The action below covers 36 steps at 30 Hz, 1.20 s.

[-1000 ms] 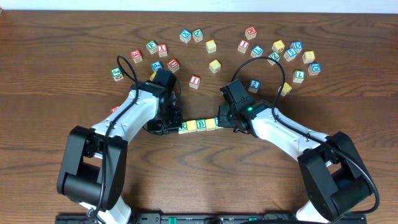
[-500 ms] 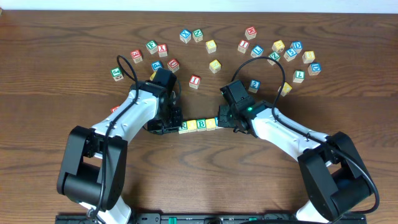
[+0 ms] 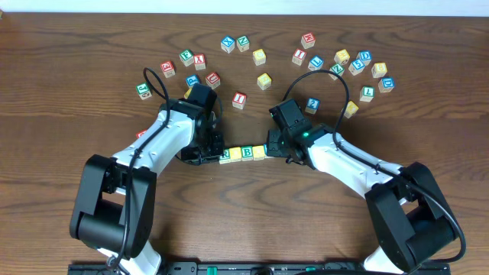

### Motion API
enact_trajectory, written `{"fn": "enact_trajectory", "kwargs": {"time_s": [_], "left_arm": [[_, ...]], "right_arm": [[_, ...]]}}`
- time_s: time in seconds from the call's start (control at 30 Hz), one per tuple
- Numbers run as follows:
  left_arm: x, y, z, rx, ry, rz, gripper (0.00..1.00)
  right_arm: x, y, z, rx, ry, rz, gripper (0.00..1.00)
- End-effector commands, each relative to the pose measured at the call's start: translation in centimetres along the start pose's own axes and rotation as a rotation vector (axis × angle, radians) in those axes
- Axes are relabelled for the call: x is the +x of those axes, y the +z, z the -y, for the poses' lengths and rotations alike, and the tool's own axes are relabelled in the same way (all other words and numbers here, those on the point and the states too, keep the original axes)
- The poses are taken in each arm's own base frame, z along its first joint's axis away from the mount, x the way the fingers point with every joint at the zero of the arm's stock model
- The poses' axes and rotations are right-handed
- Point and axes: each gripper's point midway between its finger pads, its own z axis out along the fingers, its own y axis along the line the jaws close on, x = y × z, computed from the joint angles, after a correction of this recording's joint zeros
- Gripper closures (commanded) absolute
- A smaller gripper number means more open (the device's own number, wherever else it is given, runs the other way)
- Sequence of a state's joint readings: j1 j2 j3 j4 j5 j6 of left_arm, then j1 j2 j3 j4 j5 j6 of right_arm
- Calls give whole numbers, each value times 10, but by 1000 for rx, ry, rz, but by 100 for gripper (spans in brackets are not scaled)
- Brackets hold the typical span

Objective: Spell out ROBOT
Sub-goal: 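Press the row between both grippers to align the blocks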

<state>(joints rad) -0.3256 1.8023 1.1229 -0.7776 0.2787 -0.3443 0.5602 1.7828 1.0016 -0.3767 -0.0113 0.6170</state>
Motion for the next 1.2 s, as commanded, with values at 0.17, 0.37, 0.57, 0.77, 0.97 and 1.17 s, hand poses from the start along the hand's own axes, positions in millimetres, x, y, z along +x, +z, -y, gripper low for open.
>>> {"fn": "enact_trajectory", "kwargs": {"time_s": [0.17, 0.37, 0.57, 0.77, 0.97, 1.17], "left_arm": [[-9, -11, 7, 21, 4, 44, 78], [-12, -12, 9, 25, 10, 55, 78], [-13, -12, 9, 25, 12, 62, 78], [-14, -12, 9, 26, 12, 65, 78], [-14, -12, 9, 26, 17, 66, 78], [-14, -12, 9, 26, 17, 65, 78]], "right_arm": [[-6, -11, -15, -40, -28, 26, 99], [-6, -11, -15, -40, -28, 26, 99], [-6, -11, -15, -39, -28, 24, 99], [-5, -11, -15, -38, -28, 23, 99], [-5, -11, -14, -37, -29, 21, 99], [-5, -11, -14, -36, -28, 21, 99]]}}
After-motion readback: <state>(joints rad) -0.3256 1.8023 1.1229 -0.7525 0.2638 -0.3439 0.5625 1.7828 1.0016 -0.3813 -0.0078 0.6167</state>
